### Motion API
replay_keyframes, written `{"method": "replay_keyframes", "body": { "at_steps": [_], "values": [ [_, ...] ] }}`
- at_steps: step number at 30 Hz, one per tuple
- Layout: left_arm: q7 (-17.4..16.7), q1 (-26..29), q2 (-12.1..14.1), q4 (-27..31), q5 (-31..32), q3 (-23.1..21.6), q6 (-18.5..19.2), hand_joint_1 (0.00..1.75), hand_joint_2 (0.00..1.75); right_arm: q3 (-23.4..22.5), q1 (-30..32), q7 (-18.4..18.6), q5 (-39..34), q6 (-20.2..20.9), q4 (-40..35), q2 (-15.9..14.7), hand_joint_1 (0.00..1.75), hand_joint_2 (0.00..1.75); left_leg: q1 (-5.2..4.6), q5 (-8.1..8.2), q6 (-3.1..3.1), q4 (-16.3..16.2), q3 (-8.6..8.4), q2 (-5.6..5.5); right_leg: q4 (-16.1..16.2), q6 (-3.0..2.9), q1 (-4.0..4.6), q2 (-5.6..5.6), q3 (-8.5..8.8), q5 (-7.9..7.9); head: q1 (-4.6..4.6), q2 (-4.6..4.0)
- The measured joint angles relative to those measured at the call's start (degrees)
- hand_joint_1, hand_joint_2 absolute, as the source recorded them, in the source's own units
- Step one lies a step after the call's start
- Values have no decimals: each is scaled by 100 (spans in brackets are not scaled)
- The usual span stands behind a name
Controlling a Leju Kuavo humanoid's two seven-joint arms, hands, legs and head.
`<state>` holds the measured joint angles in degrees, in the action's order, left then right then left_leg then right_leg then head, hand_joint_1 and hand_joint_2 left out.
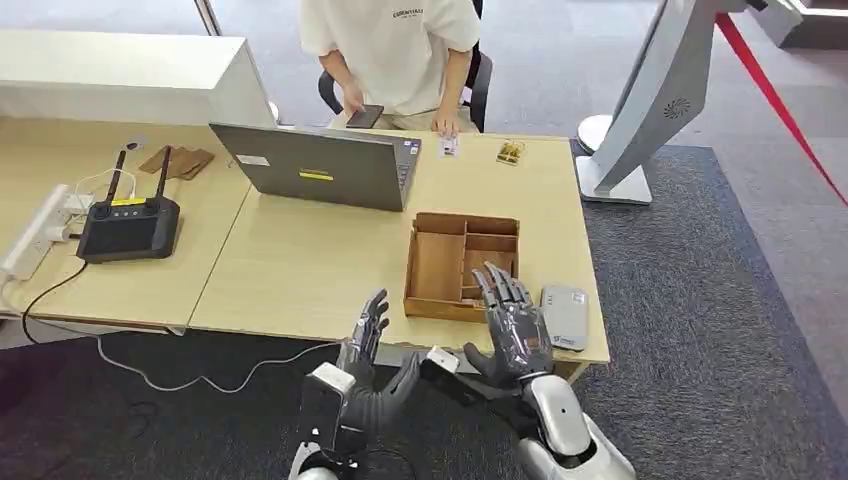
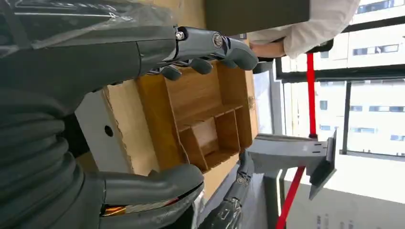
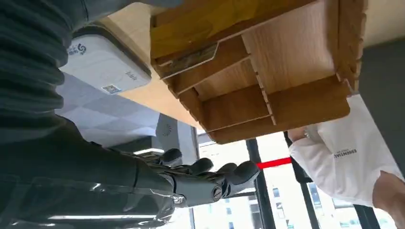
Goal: Pass the card to the sensor for recognition and then transmit it.
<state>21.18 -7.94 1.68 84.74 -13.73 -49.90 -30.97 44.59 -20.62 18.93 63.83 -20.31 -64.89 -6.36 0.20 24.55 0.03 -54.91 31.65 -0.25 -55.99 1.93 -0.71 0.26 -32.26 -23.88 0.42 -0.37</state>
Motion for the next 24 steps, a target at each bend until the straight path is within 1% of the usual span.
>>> {"method": "replay_keyframes", "body": {
  "at_steps": [3,5,9,17,22,24],
  "values": [
    [-7,-10,-13,-7,13,0,48,0,175,0,-18,185,308,-179,131,13,0,175,0,0,0,0,0,0,0,0,0,0,0,0,-2,0],
    [-7,-18,-20,-24,13,-2,68,0,175,-4,-58,214,378,-269,249,15,0,175,0,0,0,0,0,0,0,0,0,0,0,0,0,0],
    [-7,-19,-22,-31,13,-2,83,0,175,-42,-163,146,334,-500,505,48,0,175,1,0,0,0,-1,0,0,0,0,0,0,0,0,0],
    [-9,-19,-26,-35,13,-2,85,0,175,-46,-238,144,317,-560,844,129,0,175,0,0,0,0,0,0,0,0,0,0,0,0,-2,0],
    [-13,-25,-28,-46,-9,-9,114,0,175,-46,-465,13,330,-1016,1317,269,0,175,0,0,0,0,0,0,0,0,0,0,0,0,0,0],
    [-7,-32,-35,-57,-28,-11,118,0,175,-46,-592,-48,332,-1067,1539,324,0,175,0,0,0,0,-1,1,0,0,0,0,0,0,0,0]
  ]
}}
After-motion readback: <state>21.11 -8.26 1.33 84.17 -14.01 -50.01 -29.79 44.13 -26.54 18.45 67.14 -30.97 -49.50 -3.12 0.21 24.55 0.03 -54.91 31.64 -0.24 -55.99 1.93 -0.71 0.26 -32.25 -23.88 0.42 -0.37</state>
